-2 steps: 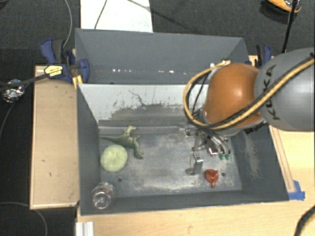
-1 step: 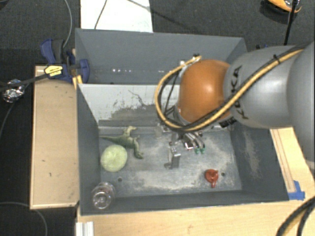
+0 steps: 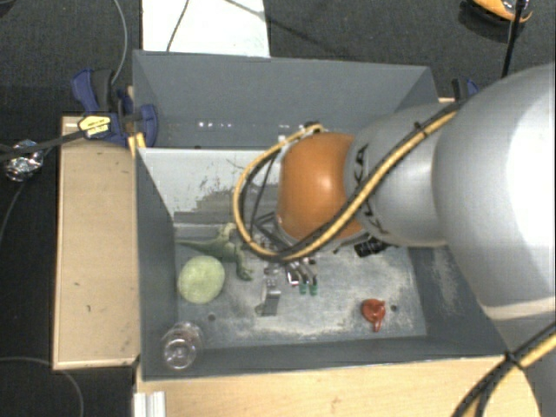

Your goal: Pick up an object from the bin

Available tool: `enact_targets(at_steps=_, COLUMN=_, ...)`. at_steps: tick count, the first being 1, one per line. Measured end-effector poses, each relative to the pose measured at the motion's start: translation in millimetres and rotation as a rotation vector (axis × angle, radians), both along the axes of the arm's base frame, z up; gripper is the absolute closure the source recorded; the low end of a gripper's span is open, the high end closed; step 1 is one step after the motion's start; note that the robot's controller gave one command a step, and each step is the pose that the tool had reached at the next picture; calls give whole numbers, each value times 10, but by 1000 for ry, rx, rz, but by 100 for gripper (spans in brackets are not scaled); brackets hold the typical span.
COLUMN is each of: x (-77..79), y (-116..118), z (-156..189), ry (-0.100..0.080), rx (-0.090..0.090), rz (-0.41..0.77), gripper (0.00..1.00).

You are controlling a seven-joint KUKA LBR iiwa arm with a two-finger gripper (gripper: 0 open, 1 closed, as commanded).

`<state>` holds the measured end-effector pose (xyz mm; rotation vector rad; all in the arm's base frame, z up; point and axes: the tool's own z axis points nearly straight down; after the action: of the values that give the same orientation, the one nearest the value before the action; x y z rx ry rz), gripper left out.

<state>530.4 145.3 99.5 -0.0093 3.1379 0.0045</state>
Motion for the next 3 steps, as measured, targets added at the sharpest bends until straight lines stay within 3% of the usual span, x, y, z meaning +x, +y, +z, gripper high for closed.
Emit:
enact_targets(at_steps=1, x=54, y=193, z=-107, ry=1, rx=-1, rz=0, gripper=0)
enact_targets(at_steps=2, x=180, y=326, z=-150, ry=-6, rx=-1, rz=263, gripper=0)
enact_targets(at_steps=3, x=289, y=663, z=-229, ry=-2, rx=-3, rz=255, gripper=0)
